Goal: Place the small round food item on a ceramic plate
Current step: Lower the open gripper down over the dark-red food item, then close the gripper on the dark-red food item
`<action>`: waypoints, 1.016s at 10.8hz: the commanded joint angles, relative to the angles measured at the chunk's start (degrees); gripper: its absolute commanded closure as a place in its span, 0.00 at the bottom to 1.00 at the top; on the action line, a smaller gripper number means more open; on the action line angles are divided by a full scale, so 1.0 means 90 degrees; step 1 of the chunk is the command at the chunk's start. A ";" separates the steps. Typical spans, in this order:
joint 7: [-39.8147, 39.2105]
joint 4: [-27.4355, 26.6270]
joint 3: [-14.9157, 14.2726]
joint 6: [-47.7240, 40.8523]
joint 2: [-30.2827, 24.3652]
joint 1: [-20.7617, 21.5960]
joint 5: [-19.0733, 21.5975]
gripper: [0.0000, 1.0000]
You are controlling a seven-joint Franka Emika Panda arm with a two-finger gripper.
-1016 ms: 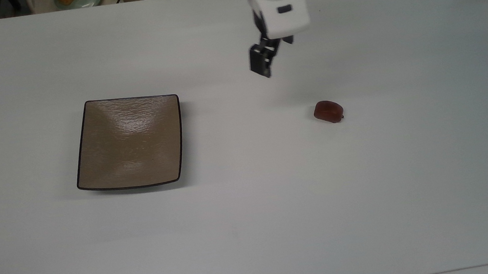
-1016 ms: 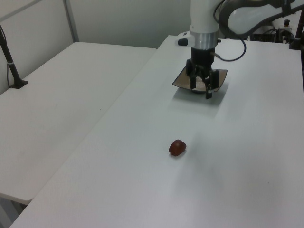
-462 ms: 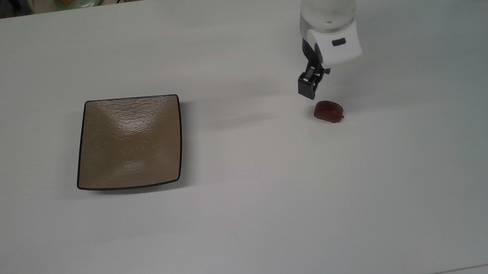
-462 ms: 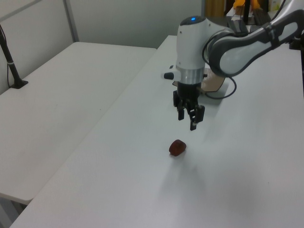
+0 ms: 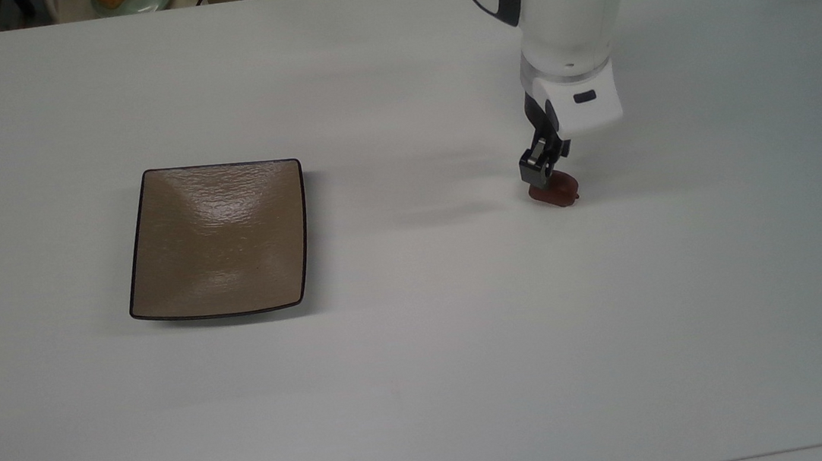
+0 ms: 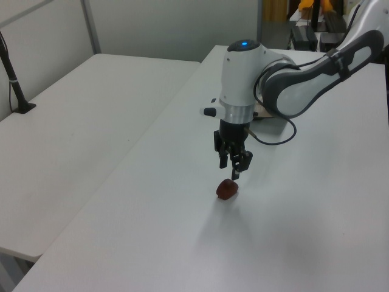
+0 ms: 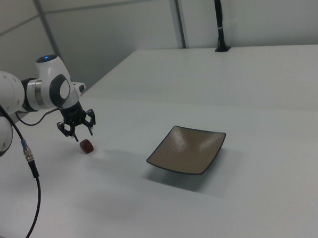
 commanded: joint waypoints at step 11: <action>0.0198 0.0048 -0.0009 0.0623 0.0504 0.0188 -0.0667 0.55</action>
